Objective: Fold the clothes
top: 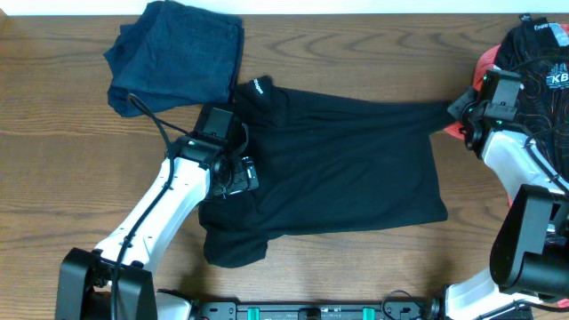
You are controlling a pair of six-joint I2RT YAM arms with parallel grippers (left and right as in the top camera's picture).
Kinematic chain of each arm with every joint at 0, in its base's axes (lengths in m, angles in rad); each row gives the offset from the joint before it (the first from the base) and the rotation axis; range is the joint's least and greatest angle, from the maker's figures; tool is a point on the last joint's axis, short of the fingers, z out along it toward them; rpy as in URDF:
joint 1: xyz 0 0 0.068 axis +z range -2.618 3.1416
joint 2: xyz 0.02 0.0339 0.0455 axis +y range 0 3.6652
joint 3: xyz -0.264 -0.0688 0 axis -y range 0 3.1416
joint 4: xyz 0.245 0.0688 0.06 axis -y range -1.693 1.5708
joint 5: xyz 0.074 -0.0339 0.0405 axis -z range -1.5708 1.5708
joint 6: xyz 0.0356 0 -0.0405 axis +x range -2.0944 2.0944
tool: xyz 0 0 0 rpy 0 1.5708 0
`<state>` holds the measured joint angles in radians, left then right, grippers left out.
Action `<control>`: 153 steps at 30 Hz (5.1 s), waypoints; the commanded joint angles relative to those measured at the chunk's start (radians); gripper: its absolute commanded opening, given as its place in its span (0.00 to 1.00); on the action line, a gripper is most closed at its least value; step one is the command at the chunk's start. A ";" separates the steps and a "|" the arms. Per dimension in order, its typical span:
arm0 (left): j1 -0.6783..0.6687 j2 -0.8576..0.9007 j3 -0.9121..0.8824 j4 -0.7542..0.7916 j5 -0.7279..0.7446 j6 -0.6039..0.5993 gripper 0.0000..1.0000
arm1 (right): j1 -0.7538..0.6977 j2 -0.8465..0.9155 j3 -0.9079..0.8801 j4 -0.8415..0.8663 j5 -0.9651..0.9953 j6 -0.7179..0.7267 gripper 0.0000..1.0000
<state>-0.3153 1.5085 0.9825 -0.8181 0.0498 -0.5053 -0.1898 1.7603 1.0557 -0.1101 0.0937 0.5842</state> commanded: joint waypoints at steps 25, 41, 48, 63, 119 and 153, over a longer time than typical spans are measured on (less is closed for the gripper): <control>0.259 0.048 0.256 0.493 0.018 0.094 0.06 | 0.048 -0.008 0.346 -0.735 -0.461 -0.251 0.59; 0.309 0.447 0.260 0.917 -0.009 0.105 0.06 | 0.225 -0.008 0.345 -0.822 -0.383 -0.320 0.56; 0.392 0.564 0.267 0.947 -0.010 0.107 0.06 | 0.236 -0.008 0.345 -0.825 -0.352 -0.320 0.56; 0.574 0.612 0.267 0.913 -0.014 0.152 0.06 | 0.236 -0.008 0.345 -0.861 -0.352 -0.320 0.56; 0.341 0.606 0.267 0.912 0.141 0.194 0.06 | 0.290 -0.008 0.344 -0.871 -0.325 -0.320 0.60; 0.465 0.496 0.278 1.085 0.085 0.179 0.57 | 0.327 -0.008 0.344 -0.892 -0.274 -0.285 0.75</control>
<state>0.1497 2.1288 1.2514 0.2924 0.0601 -0.3271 0.1287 1.7603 1.3888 -1.0050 -0.2138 0.2859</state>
